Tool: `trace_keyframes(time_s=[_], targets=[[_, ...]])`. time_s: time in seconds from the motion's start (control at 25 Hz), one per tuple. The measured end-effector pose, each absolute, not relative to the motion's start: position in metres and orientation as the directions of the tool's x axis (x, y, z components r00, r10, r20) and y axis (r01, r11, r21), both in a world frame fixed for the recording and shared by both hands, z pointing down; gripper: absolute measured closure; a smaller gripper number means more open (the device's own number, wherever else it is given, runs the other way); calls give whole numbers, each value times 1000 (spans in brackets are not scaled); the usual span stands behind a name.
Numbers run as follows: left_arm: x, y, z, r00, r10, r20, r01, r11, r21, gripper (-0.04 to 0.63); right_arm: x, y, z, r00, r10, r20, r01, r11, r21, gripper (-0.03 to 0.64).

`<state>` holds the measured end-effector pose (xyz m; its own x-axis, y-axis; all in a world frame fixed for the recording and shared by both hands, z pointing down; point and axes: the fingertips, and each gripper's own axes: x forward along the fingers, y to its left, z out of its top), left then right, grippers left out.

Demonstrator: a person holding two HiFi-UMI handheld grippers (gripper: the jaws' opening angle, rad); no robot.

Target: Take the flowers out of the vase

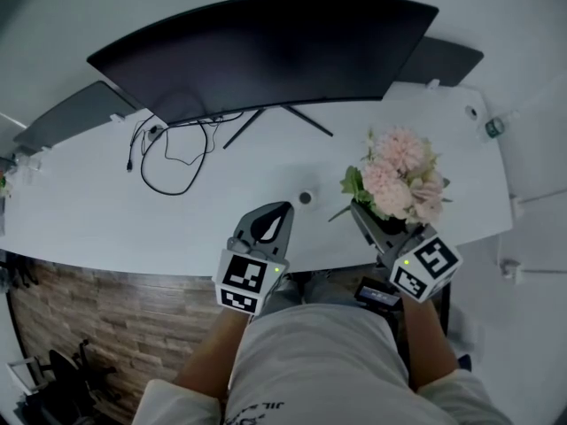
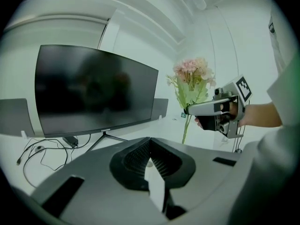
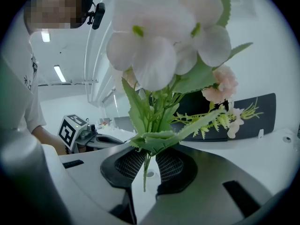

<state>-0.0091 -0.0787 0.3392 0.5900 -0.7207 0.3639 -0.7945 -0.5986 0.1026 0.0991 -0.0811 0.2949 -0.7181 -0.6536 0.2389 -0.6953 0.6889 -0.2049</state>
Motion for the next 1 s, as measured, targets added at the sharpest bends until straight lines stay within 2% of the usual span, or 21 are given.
trace_keyframes(time_s=[1.0], targets=[[-8, -59, 326, 605, -710, 360, -783, -611, 112, 592, 97, -71, 287, -722, -657, 219, -692, 688, -217, 526]])
